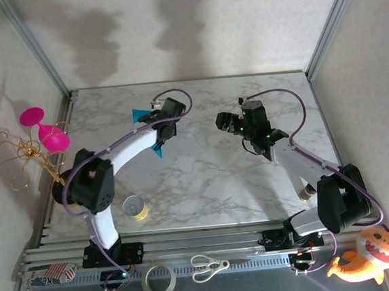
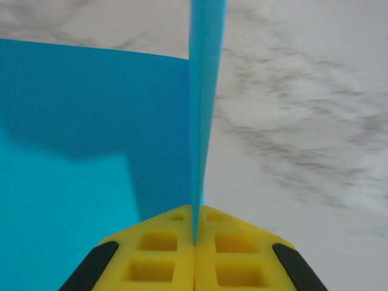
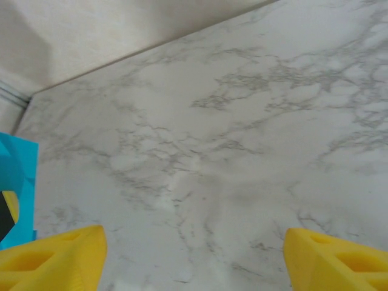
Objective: Fold a paper plane with a square sheet of paper (pick it up from the middle)
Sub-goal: Turn over the paper at the center of the table.
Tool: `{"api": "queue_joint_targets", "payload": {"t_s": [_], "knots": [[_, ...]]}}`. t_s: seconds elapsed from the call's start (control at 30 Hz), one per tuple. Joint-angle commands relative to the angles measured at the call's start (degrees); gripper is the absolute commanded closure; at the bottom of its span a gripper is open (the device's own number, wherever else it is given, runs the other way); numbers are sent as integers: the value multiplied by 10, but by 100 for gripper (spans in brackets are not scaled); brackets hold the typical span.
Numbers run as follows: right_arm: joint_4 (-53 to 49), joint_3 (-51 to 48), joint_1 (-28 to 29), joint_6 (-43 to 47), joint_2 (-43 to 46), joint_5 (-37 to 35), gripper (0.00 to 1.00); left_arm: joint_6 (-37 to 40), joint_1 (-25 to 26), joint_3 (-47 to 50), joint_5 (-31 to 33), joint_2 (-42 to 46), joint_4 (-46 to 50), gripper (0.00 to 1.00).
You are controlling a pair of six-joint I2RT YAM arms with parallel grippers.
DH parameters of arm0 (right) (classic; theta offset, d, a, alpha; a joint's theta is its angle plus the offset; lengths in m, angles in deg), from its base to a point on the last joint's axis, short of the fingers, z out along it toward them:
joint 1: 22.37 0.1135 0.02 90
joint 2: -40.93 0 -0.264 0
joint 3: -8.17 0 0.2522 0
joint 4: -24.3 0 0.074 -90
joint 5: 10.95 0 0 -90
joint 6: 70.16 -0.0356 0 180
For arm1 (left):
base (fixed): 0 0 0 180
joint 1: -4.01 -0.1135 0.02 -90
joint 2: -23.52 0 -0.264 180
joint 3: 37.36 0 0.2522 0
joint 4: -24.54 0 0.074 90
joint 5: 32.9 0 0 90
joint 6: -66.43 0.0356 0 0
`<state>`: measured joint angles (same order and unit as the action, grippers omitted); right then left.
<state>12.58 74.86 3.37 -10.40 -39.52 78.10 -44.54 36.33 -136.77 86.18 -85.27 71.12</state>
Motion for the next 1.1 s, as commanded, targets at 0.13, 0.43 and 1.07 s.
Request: {"api": "queue_joint_targets", "payload": {"t_s": [0.13, 0.43, 1.07], "knots": [[-23, -19, -2, -3, 16, -53, 22, 18, 34, -119, 226, -147, 185, 93], [-36, -18, -8, -11, 10, -51, 23, 8, 48, -181, 216, -264, 203, 91], [-61, 8, -16, -50, -35, -41, 24, -55, 64, -186, 104, -296, 159, 72]]}}
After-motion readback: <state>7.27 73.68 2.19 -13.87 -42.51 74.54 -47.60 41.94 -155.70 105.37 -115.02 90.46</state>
